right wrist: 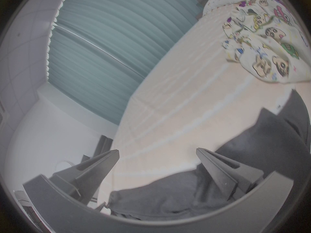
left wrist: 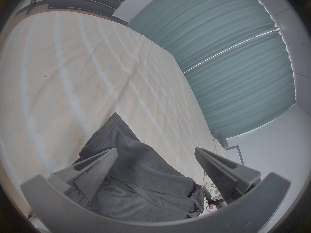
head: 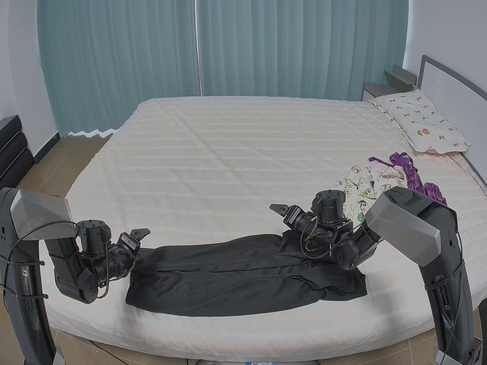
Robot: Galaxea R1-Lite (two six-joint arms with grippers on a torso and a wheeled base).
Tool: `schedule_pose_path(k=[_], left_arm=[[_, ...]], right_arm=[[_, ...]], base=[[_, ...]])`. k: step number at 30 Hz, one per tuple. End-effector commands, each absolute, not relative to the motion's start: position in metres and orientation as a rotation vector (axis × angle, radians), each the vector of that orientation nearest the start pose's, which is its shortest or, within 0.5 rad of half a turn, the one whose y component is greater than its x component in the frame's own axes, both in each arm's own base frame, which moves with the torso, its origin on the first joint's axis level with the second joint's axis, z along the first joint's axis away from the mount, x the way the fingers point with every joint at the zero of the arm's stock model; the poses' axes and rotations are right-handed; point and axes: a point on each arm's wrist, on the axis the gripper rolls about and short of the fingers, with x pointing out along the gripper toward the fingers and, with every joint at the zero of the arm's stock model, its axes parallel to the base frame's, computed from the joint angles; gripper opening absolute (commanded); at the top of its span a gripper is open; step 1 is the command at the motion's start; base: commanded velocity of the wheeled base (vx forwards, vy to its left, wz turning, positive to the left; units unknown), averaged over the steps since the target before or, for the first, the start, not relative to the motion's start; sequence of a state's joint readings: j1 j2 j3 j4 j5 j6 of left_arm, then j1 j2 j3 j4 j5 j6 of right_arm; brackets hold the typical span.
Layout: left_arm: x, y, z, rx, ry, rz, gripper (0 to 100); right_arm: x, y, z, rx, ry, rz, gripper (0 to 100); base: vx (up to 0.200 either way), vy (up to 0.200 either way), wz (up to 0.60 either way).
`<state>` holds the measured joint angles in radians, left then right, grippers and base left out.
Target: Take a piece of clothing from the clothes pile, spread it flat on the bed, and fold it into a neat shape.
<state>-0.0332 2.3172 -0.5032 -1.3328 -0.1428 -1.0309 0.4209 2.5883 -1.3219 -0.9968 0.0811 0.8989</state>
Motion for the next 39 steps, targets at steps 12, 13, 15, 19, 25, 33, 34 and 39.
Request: schedule_pose_path(k=[12, 13, 15, 19, 25, 33, 34, 39], left_arm=[[0.325, -0.015, -0.016, -1.032, 0.528, 0.099, 100], [0.325, -0.015, -0.016, -1.032, 0.528, 0.099, 100], [0.325, -0.015, -0.016, -1.032, 0.528, 0.099, 100], [0.325, -0.015, -0.016, -1.031, 0.528, 0.098, 100], [0.325, -0.015, -0.016, -1.031, 0.528, 0.098, 100], [0.325, -0.015, -0.017, -1.031, 0.529, 0.099, 100], [0.325, -0.015, -0.017, -1.031, 0.531, 0.100, 100], [0.325, -0.015, -0.017, -1.031, 0.529, 0.099, 100]], right_arm=[[0.397, 0.161, 0.001, 0.692, 0.502, 0.297, 100], [0.396, 0.157, 0.003, 0.682, 0.500, 0.292, 100], [0.394, 0.146, 0.005, 0.654, 0.498, 0.271, 100], [0.398, 0.120, -0.002, 0.615, 0.521, 0.218, 100], [0.399, 0.106, -0.015, 0.592, 0.609, 0.205, 100], [0.398, 0.102, -0.024, 0.558, 0.644, 0.198, 100], [0.398, 0.102, -0.024, 0.556, 0.644, 0.197, 100], [0.392, 0.099, -0.029, 0.539, 0.674, 0.188, 100]], base=[[0.000, 0.000, 0.00], [0.000, 0.000, 0.00], [0.000, 0.000, 0.00], [0.000, 0.000, 0.00], [0.000, 0.000, 0.00], [0.000, 0.000, 0.00], [0.000, 0.000, 0.00], [0.000, 0.000, 0.00]])
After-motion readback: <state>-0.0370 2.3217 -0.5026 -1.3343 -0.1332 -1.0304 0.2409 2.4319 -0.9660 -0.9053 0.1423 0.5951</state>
